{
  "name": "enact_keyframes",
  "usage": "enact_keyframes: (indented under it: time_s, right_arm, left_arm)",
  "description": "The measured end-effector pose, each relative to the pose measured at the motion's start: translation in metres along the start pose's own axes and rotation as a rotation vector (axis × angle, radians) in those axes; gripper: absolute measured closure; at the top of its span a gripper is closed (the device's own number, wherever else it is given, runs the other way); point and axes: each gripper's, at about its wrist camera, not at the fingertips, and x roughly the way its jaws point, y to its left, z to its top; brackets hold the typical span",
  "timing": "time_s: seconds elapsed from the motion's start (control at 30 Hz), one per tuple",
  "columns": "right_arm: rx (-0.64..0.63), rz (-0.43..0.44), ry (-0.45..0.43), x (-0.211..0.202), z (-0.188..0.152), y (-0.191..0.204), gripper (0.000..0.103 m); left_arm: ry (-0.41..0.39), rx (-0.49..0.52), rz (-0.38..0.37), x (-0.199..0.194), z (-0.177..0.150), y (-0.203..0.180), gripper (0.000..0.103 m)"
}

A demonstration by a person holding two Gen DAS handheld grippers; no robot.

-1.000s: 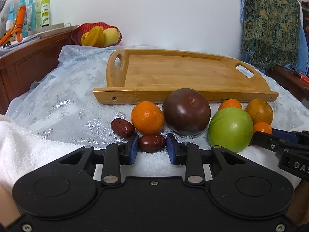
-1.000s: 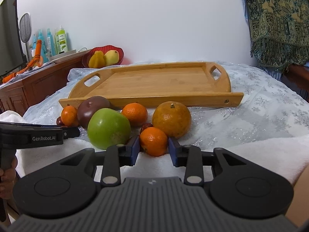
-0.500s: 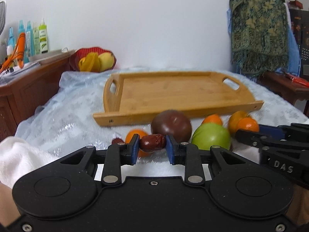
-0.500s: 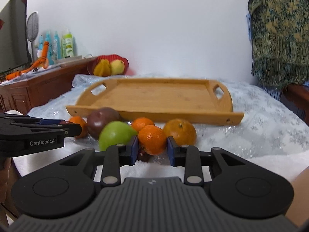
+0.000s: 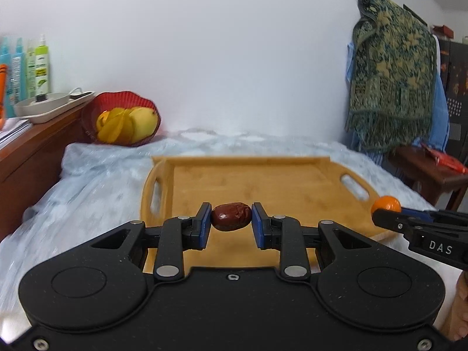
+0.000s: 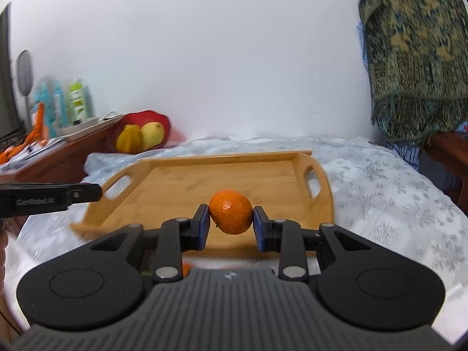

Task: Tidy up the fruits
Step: 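Carry the date with the left tool while the right tool carries the mandarin over the tray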

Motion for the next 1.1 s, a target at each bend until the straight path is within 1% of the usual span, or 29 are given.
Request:
enact_keyframes:
  time_s: [0.1,0.2,0.37,0.47,0.53,0.67,0.8,0.93,1.1]
  right_arm:
    - [0.064,-0.043,0.024,0.032,0.013,-0.015,0.068]
    - [0.107,-0.065,0.057,0.062,0.026,-0.025,0.068]
    - [0.08,-0.079,0.104,0.106,0.042,-0.031,0.068]
    - [0.038,-0.085,0.137,0.13,0.049,-0.032,0.068]
    - [0.038,-0.086,0.163,0.144,0.05,-0.035,0.068]
    - [0.075,-0.085,0.211,0.16,0.048,-0.039,0.068]
    - [0.053,-0.089,0.218,0.163,0.047,-0.036,0.067]
    - [0.05,-0.097,0.247,0.166,0.044,-0.034,0.067]
    - [0.029,-0.102,0.244,0.165,0.044,-0.03,0.066]
  left_arm:
    - [0.002,-0.004,-0.008,0.034,0.018,0.007,0.076]
    - [0.029,-0.015,-0.007,0.07,0.032,0.014,0.076]
    - [0.106,-0.059,-0.018,0.127,0.044,0.027,0.076]
    - [0.142,-0.073,-0.018,0.151,0.043,0.032,0.076]
    - [0.161,-0.082,-0.017,0.164,0.043,0.036,0.076]
    - [0.174,-0.093,-0.015,0.173,0.037,0.039,0.076]
    - [0.186,-0.08,-0.007,0.176,0.032,0.035,0.076]
    - [0.192,-0.081,-0.006,0.176,0.029,0.033,0.076]
    - [0.192,-0.072,-0.001,0.175,0.028,0.031,0.076]
